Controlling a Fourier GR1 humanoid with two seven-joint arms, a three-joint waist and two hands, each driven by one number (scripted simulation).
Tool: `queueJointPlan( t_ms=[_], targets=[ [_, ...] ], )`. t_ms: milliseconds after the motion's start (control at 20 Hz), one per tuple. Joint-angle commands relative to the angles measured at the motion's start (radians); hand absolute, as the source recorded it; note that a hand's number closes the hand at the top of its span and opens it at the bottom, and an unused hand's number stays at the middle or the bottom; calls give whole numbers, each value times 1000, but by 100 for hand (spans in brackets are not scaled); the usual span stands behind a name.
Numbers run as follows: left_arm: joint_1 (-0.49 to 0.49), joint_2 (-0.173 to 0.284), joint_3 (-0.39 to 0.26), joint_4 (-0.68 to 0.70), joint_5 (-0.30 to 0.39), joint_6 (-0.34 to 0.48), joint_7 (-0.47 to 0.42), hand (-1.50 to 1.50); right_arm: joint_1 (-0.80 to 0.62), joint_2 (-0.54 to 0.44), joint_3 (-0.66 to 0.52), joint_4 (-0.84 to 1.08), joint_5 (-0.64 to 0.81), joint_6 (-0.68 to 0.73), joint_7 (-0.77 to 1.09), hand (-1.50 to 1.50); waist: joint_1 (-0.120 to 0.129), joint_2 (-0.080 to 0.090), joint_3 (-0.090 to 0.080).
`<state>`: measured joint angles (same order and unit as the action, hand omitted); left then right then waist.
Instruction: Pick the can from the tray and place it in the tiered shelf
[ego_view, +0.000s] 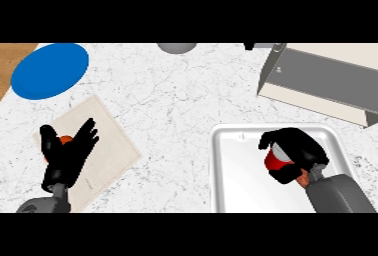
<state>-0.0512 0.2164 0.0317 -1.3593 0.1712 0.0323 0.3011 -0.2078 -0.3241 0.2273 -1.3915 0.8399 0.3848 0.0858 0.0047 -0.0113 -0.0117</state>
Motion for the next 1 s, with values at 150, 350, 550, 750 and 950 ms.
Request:
queueJointPlan(
  t_ms=[150, 350, 550, 750, 950],
  targets=[
    [25, 1, 12, -15, 1, -23, -4, 0, 58, 32, 5, 11, -18, -24, -100, 150, -3, 11, 12],
    [-29, 0, 32, 63, -15, -12, -18, 0, 138, 37, 26, -154, -30, -22, -121, 150, -11, 10, 12],
    [-5, 12, 40, 21, 0, -32, -9, 0, 80, 150, -58, -172, -23, -47, 125, 150, -5, 11, 12],
    [5, 4, 28, -1, -1, -27, 10, 0, 3, 316, -90, -187, -11, -163, 405, 150, 1, 9, 11],
    [26, 7, 42, 25, -2, -43, -41, 0, -25, 321, -90, -421, 33, -166, 491, 150, -14, 5, 10]
  ],
)
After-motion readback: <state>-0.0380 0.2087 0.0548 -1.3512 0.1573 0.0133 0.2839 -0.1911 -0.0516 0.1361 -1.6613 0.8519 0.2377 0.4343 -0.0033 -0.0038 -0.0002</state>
